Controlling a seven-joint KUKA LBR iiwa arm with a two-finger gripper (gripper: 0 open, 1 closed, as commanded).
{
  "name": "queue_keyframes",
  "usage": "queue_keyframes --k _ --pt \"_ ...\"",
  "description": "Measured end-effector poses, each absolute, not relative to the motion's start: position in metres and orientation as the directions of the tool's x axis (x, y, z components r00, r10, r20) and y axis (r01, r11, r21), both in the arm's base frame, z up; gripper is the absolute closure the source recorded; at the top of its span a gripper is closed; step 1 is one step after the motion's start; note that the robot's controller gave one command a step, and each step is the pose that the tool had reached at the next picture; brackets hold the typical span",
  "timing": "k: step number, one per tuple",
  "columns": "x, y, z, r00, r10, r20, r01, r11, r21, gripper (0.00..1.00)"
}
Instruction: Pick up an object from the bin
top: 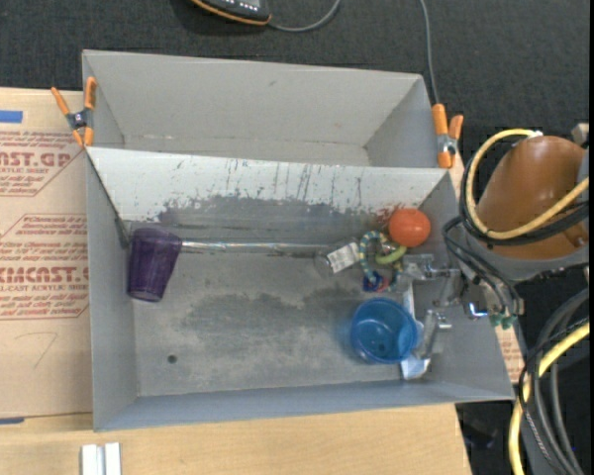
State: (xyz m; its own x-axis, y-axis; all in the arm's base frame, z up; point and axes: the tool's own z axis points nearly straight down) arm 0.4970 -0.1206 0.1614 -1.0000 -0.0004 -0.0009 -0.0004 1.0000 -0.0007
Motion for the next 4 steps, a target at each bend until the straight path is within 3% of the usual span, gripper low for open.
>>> queue_keyframes --k 1,2,3,4 --pt "0.497 -0.121 0.161 -1.000 0.000 -0.001 0.000 1.000 -0.001 0.00" --pt "0.486 -0.118 0.154 -0.924 -0.383 -0.002 -0.383 0.924 -0.001 0.00" --pt "0.486 -0.136 0.142 -0.942 -0.337 -0.002 -0.337 0.942 0.000 0.00" --pt "0.491 -0.139 0.139 -0.869 -0.494 -0.003 -0.494 0.869 0.000 0.00"
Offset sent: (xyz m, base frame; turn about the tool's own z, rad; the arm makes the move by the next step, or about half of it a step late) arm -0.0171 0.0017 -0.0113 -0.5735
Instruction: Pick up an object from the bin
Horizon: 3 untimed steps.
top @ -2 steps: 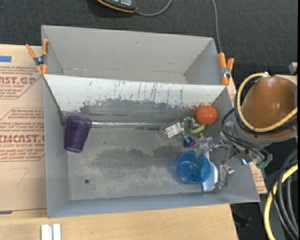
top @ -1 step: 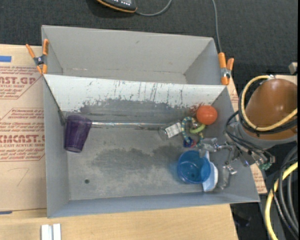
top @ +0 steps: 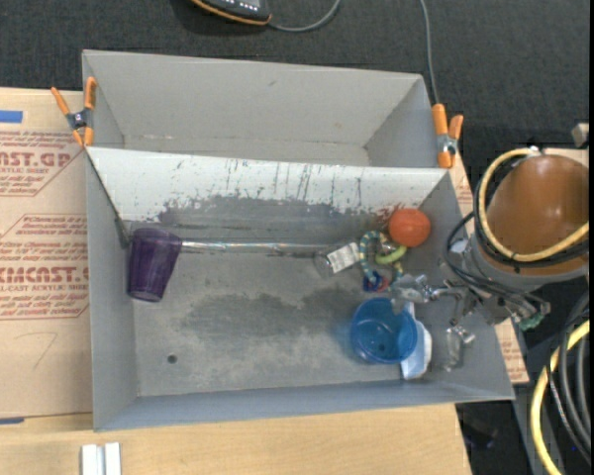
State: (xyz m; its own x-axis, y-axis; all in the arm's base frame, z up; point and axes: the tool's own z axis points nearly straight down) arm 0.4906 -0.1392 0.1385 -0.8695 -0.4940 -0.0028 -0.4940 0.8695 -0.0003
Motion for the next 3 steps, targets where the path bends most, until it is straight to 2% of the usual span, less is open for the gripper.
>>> queue_keyframes --k 1,3 --pt "0.4891 -0.1462 0.1349 -0.937 -0.350 -0.002 -0.350 0.937 0.002 1.00" --pt "0.4890 -0.1465 0.1344 -0.935 -0.354 -0.003 -0.354 0.935 0.002 1.00"
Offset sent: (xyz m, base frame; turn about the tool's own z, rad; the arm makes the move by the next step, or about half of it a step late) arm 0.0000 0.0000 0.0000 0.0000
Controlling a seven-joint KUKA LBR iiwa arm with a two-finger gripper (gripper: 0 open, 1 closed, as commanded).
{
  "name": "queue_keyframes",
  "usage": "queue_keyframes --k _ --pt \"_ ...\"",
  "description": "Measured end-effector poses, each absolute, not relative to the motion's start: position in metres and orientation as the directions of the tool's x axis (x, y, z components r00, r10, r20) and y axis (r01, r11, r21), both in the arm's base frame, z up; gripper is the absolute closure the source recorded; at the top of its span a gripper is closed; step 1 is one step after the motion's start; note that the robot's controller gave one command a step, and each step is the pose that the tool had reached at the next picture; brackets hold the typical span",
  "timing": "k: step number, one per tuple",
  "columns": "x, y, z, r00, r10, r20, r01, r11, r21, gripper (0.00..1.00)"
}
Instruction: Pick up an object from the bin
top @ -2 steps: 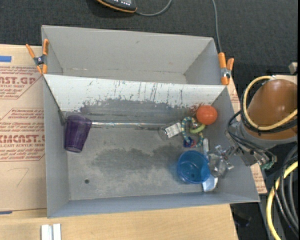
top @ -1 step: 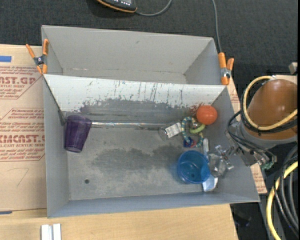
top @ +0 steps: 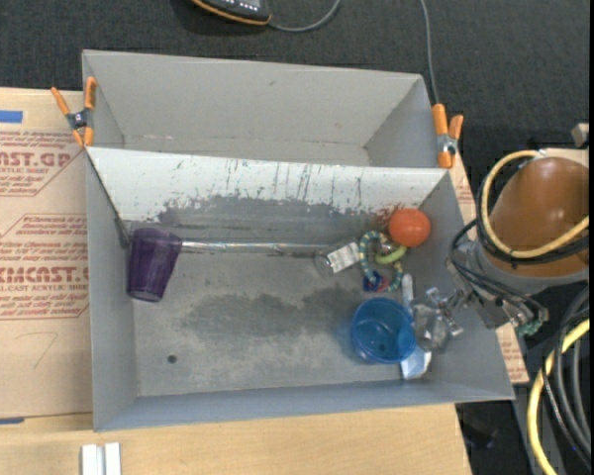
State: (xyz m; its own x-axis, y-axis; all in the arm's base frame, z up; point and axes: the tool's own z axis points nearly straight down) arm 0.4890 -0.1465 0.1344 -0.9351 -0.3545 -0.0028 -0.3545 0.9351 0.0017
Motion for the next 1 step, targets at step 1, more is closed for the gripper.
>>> queue_keyframes --k 1 --pt "0.5341 -0.1094 0.0758 -0.761 -0.649 -0.006 -0.649 0.761 -0.001 1.00"
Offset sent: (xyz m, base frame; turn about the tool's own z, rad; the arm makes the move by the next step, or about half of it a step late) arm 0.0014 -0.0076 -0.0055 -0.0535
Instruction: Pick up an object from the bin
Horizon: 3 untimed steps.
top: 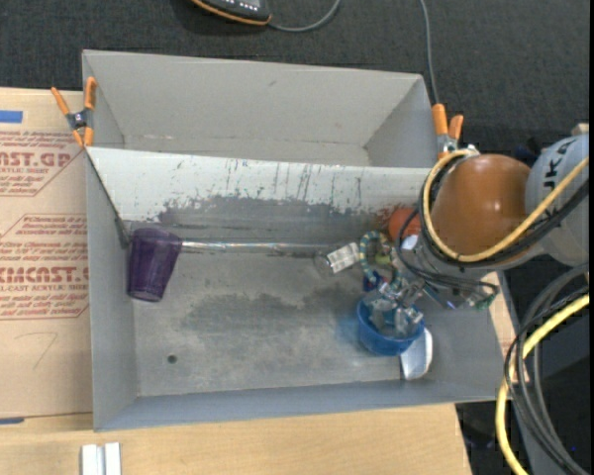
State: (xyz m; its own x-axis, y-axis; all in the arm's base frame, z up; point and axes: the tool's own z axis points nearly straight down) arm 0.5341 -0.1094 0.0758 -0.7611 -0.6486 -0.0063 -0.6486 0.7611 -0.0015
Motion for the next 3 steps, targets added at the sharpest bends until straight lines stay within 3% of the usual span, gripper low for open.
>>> queue_keyframes --k 1,2,3 --pt "0.4907 -0.1533 0.1285 -0.915 -0.402 -0.005 -0.402 0.915 0.001 1.00" --pt "0.4906 -0.1531 0.1285 -0.915 -0.402 -0.005 -0.402 0.915 0.001 0.00" --pt "0.4906 -0.1531 0.1285 -0.915 -0.402 -0.005 -0.402 0.915 0.001 0.00"
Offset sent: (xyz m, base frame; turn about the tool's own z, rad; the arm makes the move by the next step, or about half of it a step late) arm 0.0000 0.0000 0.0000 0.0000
